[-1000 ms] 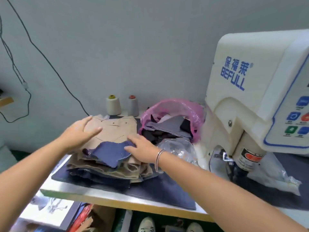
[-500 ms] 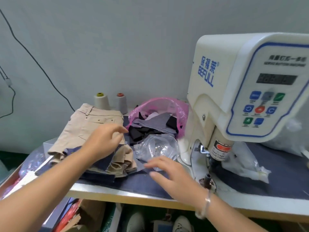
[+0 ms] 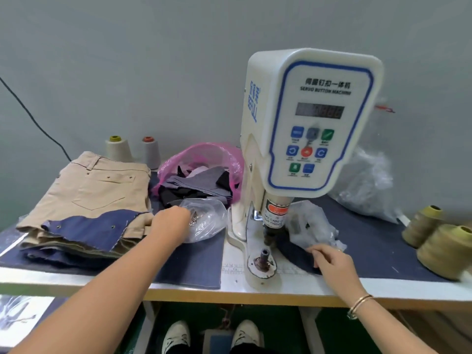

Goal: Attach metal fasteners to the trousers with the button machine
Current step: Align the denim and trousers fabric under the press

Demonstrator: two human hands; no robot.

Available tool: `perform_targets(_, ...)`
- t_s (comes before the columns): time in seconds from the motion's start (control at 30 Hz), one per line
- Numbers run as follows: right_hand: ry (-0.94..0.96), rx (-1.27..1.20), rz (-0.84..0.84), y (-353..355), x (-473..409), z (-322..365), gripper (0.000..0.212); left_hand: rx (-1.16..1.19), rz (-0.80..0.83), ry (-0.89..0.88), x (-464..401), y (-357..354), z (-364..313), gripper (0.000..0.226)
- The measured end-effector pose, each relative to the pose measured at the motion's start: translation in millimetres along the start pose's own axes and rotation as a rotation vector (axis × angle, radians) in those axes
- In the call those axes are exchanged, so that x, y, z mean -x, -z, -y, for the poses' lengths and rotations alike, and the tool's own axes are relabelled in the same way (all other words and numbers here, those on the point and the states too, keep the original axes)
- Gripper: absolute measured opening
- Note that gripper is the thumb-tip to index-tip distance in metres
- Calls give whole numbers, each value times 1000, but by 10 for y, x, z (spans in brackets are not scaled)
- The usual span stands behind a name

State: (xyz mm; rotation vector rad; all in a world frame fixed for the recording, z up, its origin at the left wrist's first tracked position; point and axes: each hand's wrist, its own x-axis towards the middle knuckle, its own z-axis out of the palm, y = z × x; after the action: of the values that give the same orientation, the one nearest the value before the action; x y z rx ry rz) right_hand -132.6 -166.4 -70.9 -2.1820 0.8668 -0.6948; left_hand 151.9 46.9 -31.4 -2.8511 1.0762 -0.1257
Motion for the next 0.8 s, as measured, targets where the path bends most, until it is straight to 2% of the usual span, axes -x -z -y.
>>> perform_targets(0.13,23,144,-45,-111,-55,-113,25,0,56,41,-71,-149,3,20)
perform_targets(0.2,28,189,-61,-114,-34,-131,19,51,33,73,-78,-189,-2,19)
perform_targets(0.33,31,209,-84,-128,-19,-130,17,146,-38,102,-34,-218,-21,23)
perform_targets(0.6,34,229,-109,-146,-22,-147,16,389,-116,248,9,-263,-113,15)
perform_targets(0.8,39,248,-122,-164,-29,-150,16,426,-89,271,-79,-285,-59,22)
